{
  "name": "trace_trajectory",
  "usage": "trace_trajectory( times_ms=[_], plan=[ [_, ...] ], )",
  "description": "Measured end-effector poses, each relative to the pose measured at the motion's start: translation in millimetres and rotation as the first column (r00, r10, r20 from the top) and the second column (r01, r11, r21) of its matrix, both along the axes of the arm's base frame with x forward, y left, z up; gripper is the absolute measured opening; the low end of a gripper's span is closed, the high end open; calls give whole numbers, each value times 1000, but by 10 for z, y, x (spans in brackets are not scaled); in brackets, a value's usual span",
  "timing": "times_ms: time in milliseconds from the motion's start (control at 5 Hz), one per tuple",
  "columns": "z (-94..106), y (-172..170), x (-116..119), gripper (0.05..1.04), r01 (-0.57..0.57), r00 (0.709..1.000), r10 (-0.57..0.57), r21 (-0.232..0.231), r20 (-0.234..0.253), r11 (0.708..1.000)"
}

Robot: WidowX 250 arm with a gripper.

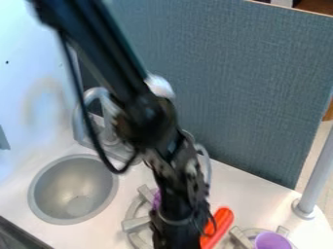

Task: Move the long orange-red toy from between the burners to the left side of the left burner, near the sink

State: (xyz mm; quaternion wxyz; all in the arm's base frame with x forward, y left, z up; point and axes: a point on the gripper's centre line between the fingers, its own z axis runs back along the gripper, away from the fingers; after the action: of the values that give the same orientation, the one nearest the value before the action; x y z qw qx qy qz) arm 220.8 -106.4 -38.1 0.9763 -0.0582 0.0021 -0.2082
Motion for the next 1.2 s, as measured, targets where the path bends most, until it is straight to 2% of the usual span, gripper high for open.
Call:
trace_trajectory(
  times_ms=[200,400,600,800,1000,1200],
  plan=[
    [214,227,30,548,-88,995,88,13,44,996],
    [288,674,83,549,-311,950,306,86,57,947],
    [285,960,64,548,-425,905,424,103,34,899],
    [317,1176,-27,549,-535,844,533,136,52,834],
    [253,1228,-36,548,-614,788,615,123,33,780],
    [53,1171,-135,548,-684,725,688,110,-7,721]
  ],
)
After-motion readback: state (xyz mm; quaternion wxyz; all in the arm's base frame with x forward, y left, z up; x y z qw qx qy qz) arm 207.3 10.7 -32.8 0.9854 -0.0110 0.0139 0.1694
